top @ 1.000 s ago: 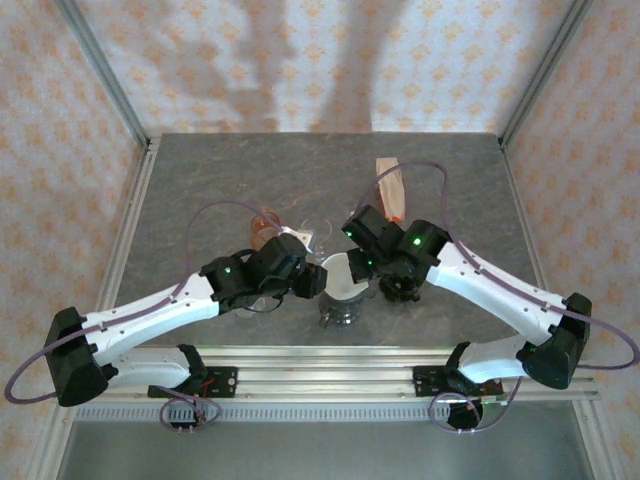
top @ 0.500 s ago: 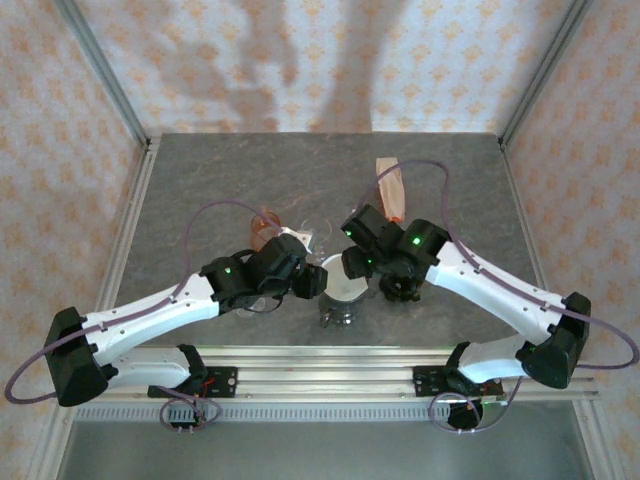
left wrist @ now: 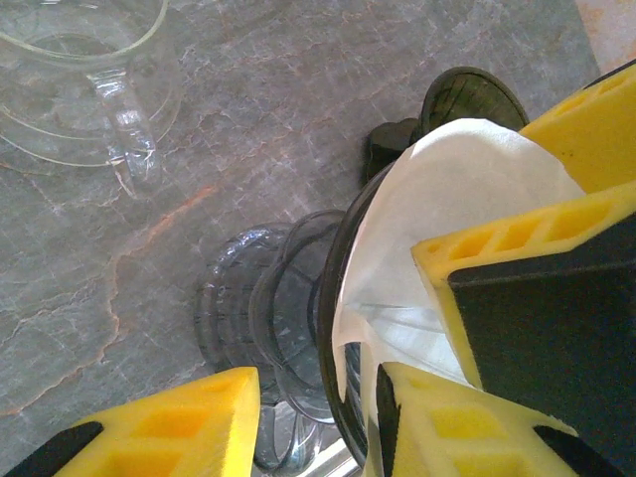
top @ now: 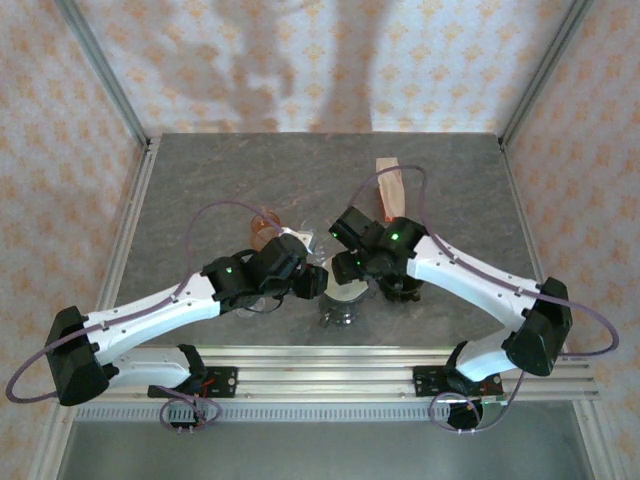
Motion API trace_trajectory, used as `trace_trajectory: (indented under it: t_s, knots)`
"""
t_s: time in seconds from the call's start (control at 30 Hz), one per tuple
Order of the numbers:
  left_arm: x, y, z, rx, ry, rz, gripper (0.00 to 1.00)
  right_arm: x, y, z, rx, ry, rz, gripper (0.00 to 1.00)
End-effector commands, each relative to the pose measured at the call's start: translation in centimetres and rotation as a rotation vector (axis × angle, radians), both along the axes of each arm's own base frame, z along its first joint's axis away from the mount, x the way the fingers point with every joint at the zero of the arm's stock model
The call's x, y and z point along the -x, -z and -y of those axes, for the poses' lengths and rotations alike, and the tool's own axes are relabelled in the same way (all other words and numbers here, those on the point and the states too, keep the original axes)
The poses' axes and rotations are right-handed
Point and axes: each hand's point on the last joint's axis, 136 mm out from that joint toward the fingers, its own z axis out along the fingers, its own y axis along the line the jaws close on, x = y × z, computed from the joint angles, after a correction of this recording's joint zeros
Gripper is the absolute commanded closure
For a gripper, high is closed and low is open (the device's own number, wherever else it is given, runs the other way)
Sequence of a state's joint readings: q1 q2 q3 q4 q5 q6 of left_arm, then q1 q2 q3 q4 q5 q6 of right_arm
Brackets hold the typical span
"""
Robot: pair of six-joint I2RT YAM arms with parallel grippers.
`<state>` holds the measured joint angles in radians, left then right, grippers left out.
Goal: Place the coffee filter in the dripper
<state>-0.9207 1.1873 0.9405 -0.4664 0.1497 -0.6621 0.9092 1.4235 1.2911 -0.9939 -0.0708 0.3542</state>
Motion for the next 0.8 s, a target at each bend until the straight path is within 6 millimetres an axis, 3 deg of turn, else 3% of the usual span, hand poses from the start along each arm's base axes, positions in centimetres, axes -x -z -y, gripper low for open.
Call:
trace_trajectory:
  t_s: [0.0,0.77]
  knots:
    - [0.0,0.6,0.0,-0.011,-0.001,-0.011,0.63,0.1,1.0,0.4,0.043,-0.009,0.001,0.36]
    - [0.0,1.0,0.2,-0.011,-0.001,-0.023,0.62,0.4,3.8,0.9,0.104,-0.021,-0.035,0.36]
